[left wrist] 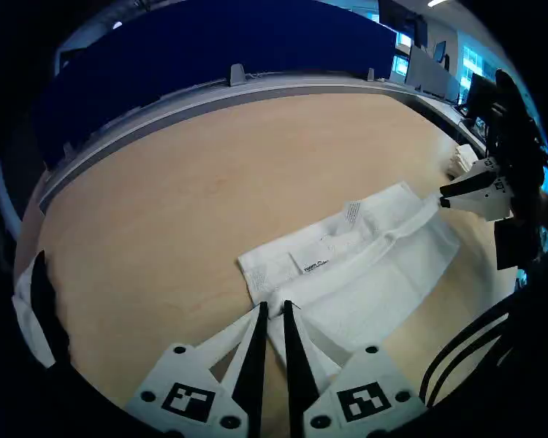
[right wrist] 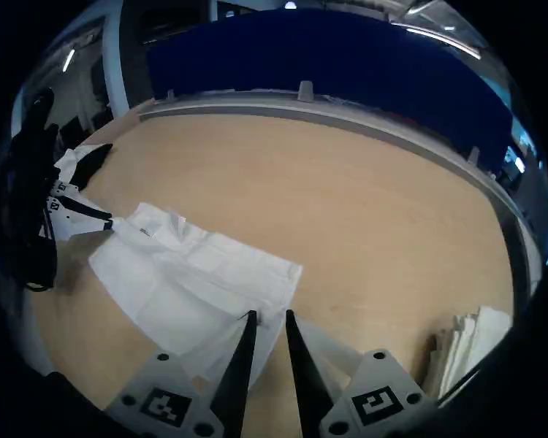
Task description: Fold towel
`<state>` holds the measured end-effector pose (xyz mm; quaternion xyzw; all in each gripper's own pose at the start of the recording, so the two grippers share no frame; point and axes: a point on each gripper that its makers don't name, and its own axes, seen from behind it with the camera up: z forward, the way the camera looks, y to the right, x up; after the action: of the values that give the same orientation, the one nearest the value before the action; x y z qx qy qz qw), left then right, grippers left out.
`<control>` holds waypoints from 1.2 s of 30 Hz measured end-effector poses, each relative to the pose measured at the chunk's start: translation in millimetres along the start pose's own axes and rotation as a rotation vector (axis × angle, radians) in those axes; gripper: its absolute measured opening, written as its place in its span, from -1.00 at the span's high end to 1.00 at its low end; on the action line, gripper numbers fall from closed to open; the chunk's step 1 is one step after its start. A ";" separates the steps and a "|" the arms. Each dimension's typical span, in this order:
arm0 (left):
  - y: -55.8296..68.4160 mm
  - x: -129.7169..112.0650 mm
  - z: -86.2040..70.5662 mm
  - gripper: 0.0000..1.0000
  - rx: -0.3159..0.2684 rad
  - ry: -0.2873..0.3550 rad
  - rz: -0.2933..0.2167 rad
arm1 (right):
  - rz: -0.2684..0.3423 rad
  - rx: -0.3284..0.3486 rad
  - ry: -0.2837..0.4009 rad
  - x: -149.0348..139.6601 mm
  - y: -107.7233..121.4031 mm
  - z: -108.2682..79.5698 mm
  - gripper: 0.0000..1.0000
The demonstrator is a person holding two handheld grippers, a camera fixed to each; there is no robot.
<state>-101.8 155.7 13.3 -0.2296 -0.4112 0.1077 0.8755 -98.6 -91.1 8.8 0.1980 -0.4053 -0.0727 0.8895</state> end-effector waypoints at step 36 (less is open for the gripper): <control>-17.7 5.4 -20.9 -0.75 0.041 0.025 -0.005 | 0.016 -0.021 0.046 11.3 1.0 -10.7 -1.00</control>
<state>-82.3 135.8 14.0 -0.2120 -0.3987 0.1110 0.8853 -83.2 -90.3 10.7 0.1868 -0.3855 -0.0653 0.9013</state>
